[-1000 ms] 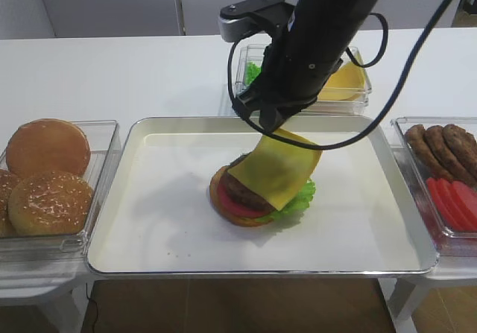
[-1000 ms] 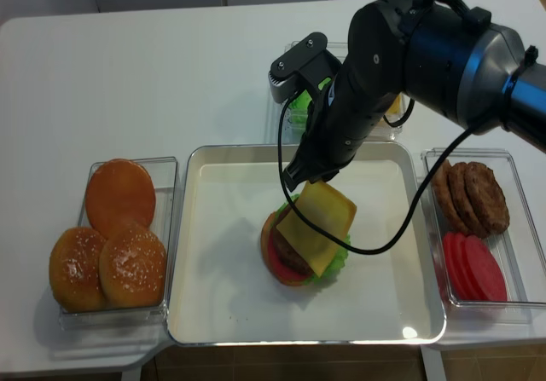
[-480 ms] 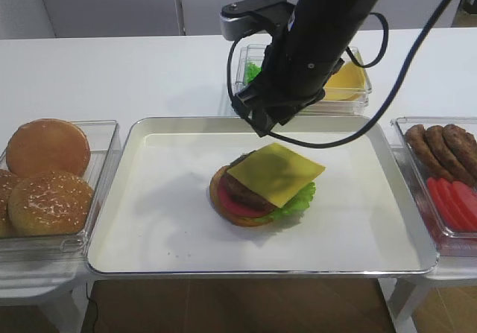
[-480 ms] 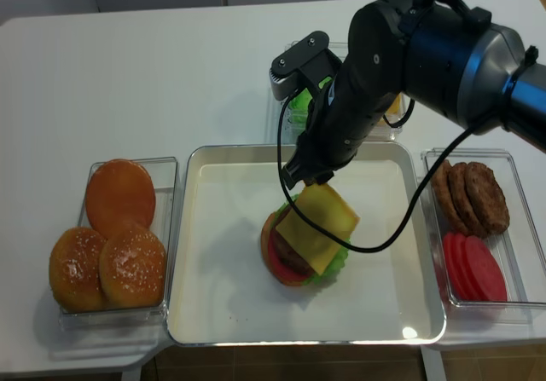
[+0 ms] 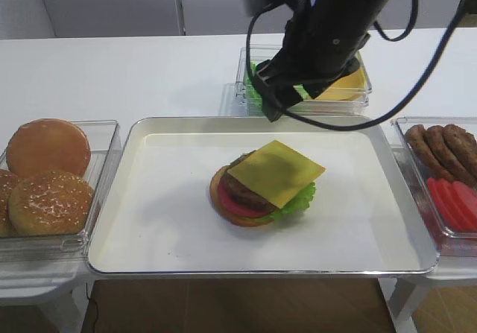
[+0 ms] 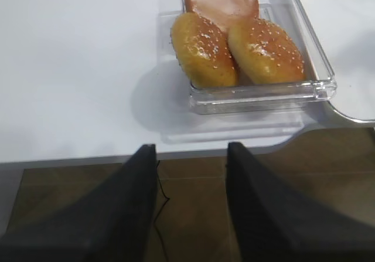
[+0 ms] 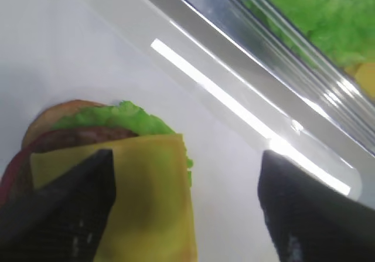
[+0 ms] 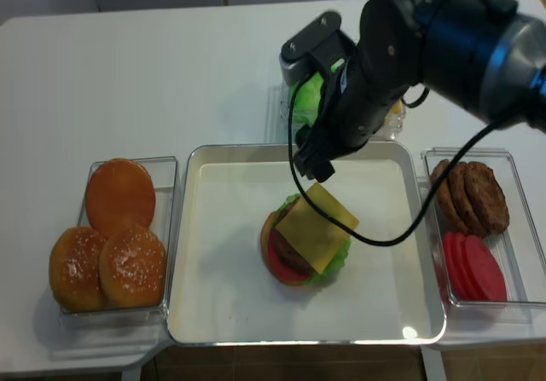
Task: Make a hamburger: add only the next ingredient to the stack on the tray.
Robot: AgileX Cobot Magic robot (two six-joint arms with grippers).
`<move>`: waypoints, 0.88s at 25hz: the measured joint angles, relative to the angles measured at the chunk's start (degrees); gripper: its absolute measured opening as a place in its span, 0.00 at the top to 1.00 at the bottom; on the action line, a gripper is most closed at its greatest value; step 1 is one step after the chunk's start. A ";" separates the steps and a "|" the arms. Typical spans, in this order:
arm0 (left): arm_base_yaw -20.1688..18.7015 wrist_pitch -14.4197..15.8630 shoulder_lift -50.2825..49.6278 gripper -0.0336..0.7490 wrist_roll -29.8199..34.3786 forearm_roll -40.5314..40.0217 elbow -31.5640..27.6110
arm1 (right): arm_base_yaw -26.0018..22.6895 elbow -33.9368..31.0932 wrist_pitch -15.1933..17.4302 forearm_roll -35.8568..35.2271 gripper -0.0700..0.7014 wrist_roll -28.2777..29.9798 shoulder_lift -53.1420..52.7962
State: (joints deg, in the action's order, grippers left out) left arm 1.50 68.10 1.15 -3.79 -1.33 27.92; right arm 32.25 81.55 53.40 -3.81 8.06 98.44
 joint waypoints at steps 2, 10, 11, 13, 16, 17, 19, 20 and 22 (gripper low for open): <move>0.00 0.00 0.00 0.58 0.00 0.00 0.00 | -1.96 0.00 1.98 -1.29 0.19 -0.09 -1.77; 0.00 0.00 0.00 0.58 0.00 0.00 0.00 | -16.16 0.00 9.45 -5.35 0.36 -0.37 -8.70; 0.00 0.00 0.00 0.58 0.00 0.00 0.00 | -17.62 0.00 10.30 -5.46 0.39 -0.51 -9.70; 0.00 0.00 0.00 0.58 0.00 0.00 0.00 | -19.71 0.00 11.87 -5.58 0.42 -0.75 -11.43; 0.00 0.00 0.00 0.58 0.00 0.00 0.00 | -21.57 -0.09 12.98 -5.58 0.46 -1.54 -14.31; 0.00 0.00 0.00 0.58 0.00 0.00 0.00 | -21.78 -0.52 13.01 -5.58 0.47 -1.79 -15.20; 0.00 0.00 0.00 0.58 0.00 0.00 0.00 | -21.78 -2.23 13.11 -5.58 0.47 -2.04 -17.61; 0.00 0.00 0.00 0.58 0.00 0.00 0.00 | -21.78 -3.34 13.11 -5.58 0.48 -2.12 -18.89; 0.00 0.00 0.00 0.58 0.00 0.00 0.00 | -21.78 -6.62 13.24 -5.58 0.48 -2.44 -21.41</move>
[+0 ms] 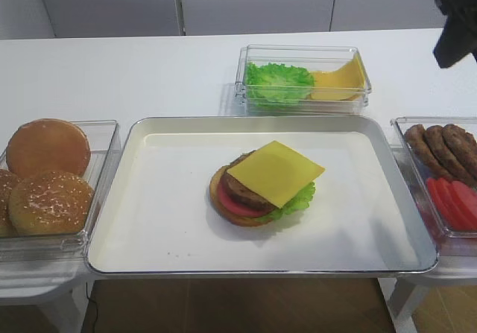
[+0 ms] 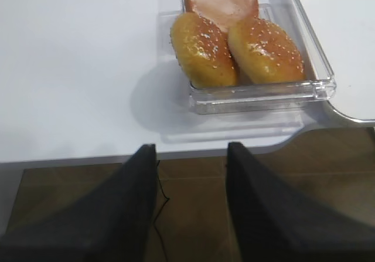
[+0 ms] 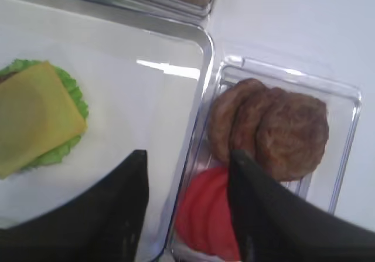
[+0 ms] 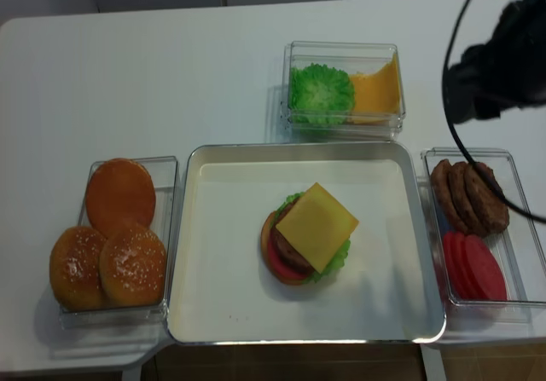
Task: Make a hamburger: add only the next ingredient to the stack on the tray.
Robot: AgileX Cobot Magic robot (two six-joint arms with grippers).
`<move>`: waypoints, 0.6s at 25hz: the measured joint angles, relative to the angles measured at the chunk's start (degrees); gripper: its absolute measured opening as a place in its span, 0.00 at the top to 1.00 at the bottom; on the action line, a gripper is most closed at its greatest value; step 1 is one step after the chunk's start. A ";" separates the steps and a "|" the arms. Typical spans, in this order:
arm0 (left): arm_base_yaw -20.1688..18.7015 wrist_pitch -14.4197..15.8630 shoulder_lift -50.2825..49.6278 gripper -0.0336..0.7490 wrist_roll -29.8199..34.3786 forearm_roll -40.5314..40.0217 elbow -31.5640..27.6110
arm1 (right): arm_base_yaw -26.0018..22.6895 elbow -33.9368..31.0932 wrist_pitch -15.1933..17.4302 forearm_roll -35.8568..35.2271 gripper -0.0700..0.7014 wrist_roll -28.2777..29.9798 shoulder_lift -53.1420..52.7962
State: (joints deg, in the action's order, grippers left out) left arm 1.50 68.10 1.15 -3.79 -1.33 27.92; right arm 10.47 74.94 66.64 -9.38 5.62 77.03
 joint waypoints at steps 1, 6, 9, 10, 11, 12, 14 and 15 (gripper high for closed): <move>0.00 0.00 0.00 0.58 0.00 0.00 0.00 | 0.00 -1.92 -0.19 0.00 0.48 -0.39 -1.53; 0.00 0.00 0.00 0.58 0.00 0.00 0.00 | 0.00 -10.21 -1.20 0.00 0.48 -3.84 -10.17; 0.00 0.00 0.00 0.58 0.00 0.00 0.00 | 0.00 -14.09 -1.12 0.12 0.48 -6.33 -16.22; 0.00 0.00 0.00 0.58 0.00 0.00 0.00 | 0.00 -15.25 -1.12 0.25 0.48 -7.12 -18.44; 0.00 0.00 0.00 0.58 0.00 0.00 0.00 | 0.00 -16.45 -1.12 0.33 0.48 -7.50 -20.79; 0.00 0.00 0.00 0.58 0.00 0.00 0.00 | -0.08 -17.52 -1.12 0.47 0.48 -7.90 -23.13; 0.00 0.00 0.00 0.58 0.00 0.00 0.00 | -0.20 -20.07 -0.85 0.47 0.48 -8.27 -27.33; 0.00 0.00 0.00 0.58 0.00 0.00 0.00 | -0.20 -21.47 -0.75 0.47 0.48 -8.38 -29.59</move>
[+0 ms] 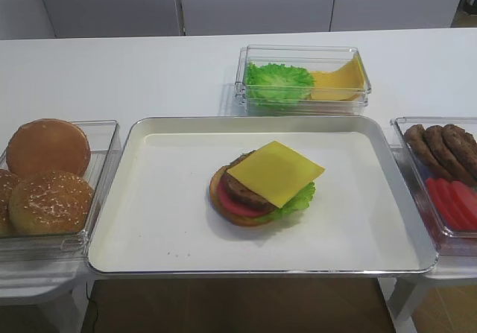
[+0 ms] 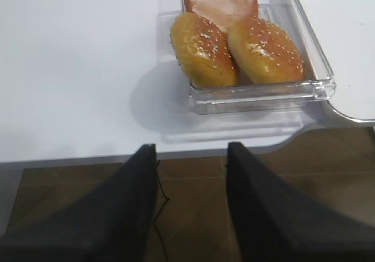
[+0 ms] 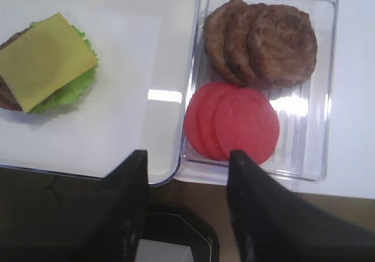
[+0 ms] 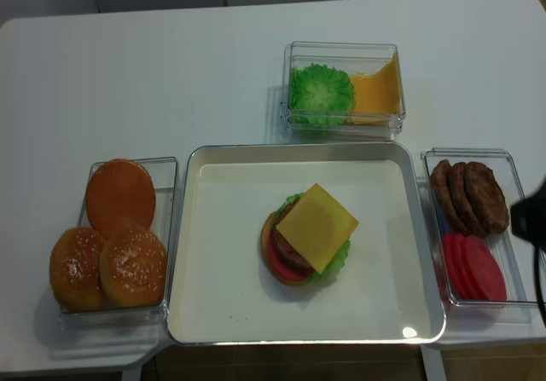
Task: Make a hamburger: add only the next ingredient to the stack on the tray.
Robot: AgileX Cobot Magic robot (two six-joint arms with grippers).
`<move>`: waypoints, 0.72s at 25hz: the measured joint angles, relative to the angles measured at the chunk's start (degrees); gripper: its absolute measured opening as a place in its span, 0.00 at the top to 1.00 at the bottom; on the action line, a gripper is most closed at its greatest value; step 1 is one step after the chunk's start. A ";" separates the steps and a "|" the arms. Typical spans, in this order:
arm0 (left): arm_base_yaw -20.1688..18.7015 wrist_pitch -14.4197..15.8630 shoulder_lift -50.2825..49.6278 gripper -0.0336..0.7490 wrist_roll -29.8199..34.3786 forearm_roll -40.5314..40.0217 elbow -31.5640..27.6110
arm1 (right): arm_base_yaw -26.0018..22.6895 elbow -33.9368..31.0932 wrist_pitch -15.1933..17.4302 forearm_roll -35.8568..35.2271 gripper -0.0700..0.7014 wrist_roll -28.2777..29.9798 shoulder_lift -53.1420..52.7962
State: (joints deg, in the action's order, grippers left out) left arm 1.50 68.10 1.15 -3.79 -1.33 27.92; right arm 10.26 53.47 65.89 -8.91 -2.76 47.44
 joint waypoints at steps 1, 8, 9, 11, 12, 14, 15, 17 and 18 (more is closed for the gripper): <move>0.00 0.00 0.00 0.58 0.00 0.00 0.00 | 0.00 -1.23 0.00 0.12 0.48 0.00 -2.28; 0.00 0.00 0.00 0.58 0.00 0.00 0.00 | -0.10 -9.54 1.03 0.38 0.48 0.03 -17.82; 0.00 0.00 0.00 0.58 0.00 0.00 0.00 | -0.10 -10.54 1.15 0.38 0.48 0.03 -19.74; 0.00 0.00 0.00 0.58 0.00 0.00 0.00 | -0.10 -12.44 2.07 0.38 0.48 0.03 -24.08; 0.00 0.00 0.00 0.58 0.00 0.00 0.00 | -0.10 -13.19 2.38 0.38 0.48 0.03 -25.85; 0.00 0.00 0.00 0.58 0.00 0.00 0.00 | -0.10 -15.09 3.18 0.38 0.48 0.87 -30.14; 0.00 0.00 0.00 0.58 0.00 0.00 0.00 | -0.10 -15.90 3.55 0.47 0.48 1.21 -32.34; 0.00 0.00 0.00 0.58 0.00 0.00 0.00 | -0.10 -17.37 3.96 0.47 0.48 1.76 -36.46; 0.00 0.00 0.00 0.58 0.00 0.00 0.00 | -0.10 -17.97 3.96 0.60 0.48 1.88 -38.68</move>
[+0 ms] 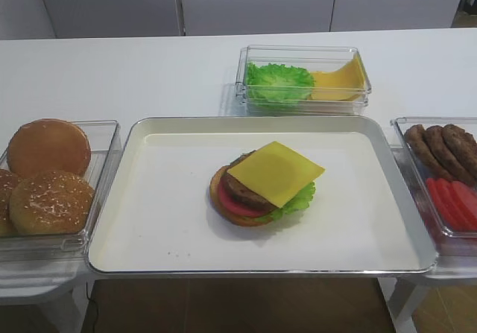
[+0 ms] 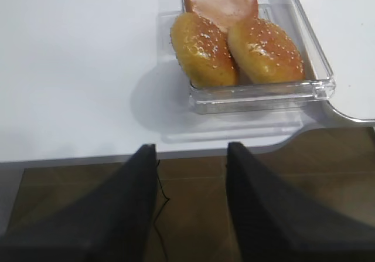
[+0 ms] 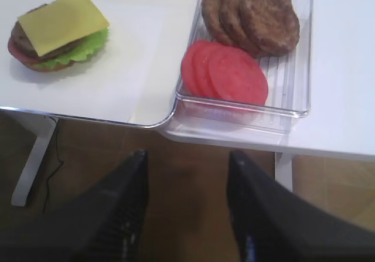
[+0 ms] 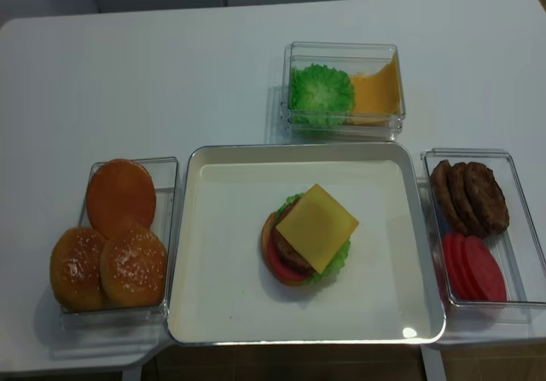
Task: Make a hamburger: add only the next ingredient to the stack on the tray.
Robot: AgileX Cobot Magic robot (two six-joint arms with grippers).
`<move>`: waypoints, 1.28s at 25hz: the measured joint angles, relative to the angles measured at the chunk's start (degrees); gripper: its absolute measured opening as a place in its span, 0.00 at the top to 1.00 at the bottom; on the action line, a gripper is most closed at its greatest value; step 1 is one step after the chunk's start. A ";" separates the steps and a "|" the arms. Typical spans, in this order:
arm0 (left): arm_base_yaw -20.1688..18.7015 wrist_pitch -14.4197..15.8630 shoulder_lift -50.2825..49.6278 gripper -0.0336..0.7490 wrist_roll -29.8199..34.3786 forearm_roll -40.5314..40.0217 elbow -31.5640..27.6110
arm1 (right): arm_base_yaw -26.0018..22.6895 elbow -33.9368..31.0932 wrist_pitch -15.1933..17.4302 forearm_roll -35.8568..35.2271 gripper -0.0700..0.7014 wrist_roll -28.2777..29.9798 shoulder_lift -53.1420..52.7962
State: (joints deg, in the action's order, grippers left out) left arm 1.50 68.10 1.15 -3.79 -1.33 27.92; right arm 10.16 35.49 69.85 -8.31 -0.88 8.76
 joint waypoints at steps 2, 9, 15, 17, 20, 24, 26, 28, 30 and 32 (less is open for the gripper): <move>0.00 0.00 0.00 0.58 0.00 0.00 0.00 | 0.00 -1.25 -0.37 0.66 0.48 0.24 -3.81; 0.00 0.00 0.00 0.58 0.00 0.00 0.00 | 0.00 -6.03 -1.98 4.65 0.48 0.88 -9.67; 0.00 0.00 0.00 0.58 0.00 0.00 0.00 | 0.00 -7.51 -3.66 5.53 0.48 0.88 -9.70; 0.00 0.00 0.00 0.58 0.00 0.00 0.00 | 0.00 -7.55 -4.02 5.65 0.48 0.88 -9.70; 0.00 0.00 0.00 0.58 0.00 0.00 0.00 | 0.00 -7.65 -4.02 5.72 0.48 0.88 -9.70; 0.00 0.00 0.00 0.58 0.00 0.00 0.00 | 0.00 -8.18 -4.02 5.72 0.51 0.88 -9.70; 0.00 0.00 0.00 0.58 0.00 0.00 0.00 | 0.00 -8.18 -4.02 5.72 0.53 0.88 -9.70; 0.00 0.00 0.00 0.58 0.00 0.00 0.00 | 0.00 -8.18 -4.02 5.72 0.54 0.88 -9.70; 0.00 0.00 0.00 0.58 0.00 0.00 0.00 | 0.00 -8.18 -4.02 5.72 0.57 0.88 -9.70; 0.00 0.00 0.00 0.58 0.00 0.00 0.00 | 0.00 -8.18 -4.02 5.72 0.59 0.88 -9.70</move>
State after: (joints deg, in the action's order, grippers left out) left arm 1.50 68.10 1.15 -3.79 -1.33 27.92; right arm 10.16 27.32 65.83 -2.59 0.00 -0.94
